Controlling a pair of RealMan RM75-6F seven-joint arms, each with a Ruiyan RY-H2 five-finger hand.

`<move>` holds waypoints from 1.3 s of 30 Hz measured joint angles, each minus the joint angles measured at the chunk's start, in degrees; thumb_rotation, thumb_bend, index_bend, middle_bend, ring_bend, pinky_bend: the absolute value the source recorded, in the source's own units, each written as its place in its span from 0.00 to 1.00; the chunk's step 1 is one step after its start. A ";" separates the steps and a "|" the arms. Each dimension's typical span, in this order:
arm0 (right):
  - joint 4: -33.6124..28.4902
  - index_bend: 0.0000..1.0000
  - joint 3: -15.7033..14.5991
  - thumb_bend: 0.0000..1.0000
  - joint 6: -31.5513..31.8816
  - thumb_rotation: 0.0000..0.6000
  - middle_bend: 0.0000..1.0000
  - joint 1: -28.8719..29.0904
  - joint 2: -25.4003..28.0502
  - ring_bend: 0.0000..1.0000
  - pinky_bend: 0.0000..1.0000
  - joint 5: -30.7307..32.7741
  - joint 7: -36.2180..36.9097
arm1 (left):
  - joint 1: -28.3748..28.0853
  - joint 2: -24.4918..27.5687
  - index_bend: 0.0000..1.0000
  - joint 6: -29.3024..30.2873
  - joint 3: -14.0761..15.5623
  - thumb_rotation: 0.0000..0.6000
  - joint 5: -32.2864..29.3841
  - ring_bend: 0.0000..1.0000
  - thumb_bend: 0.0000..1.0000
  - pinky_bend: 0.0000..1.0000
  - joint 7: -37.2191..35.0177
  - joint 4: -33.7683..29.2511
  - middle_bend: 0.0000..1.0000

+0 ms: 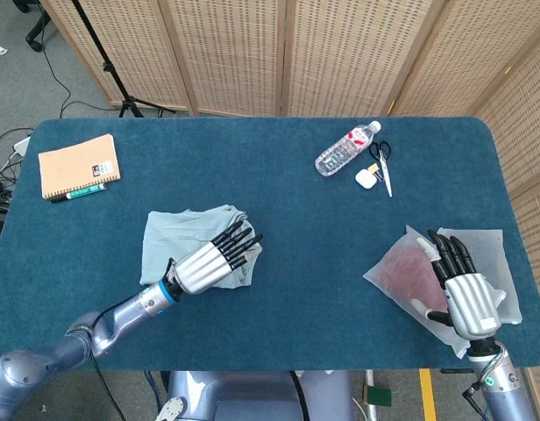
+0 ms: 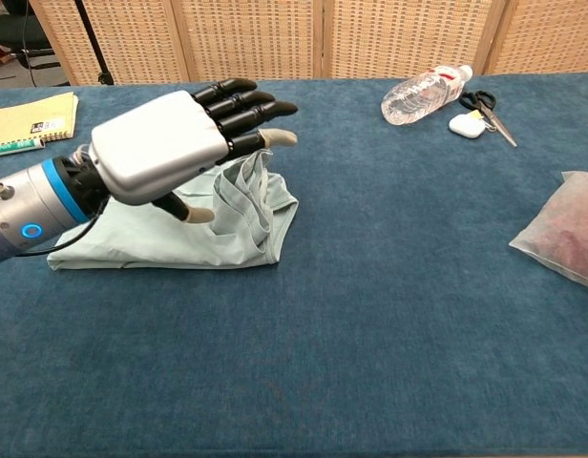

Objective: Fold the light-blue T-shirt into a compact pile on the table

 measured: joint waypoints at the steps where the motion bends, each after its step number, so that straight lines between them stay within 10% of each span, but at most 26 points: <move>1: -0.03 0.00 -0.02 0.03 -0.07 1.00 0.00 0.01 -0.03 0.00 0.00 0.00 -0.12 | 0.27 1.63 0.00 -0.55 -0.28 1.00 -0.64 0.00 0.11 0.00 0.52 -1.85 0.00; 9: 0.09 0.00 0.07 0.03 -0.63 1.00 0.00 0.20 -0.16 0.00 0.00 0.43 -0.36 | 1.23 4.26 0.00 -5.18 -3.03 1.00 -5.24 0.00 0.11 0.00 2.07 -3.98 0.00; 39: 0.43 0.00 0.61 0.03 -1.05 1.00 0.00 0.45 0.43 0.00 0.00 1.50 1.74 | -6.58 -11.01 0.00 -13.97 -10.53 1.00 -10.63 0.00 0.12 0.00 3.77 8.74 0.00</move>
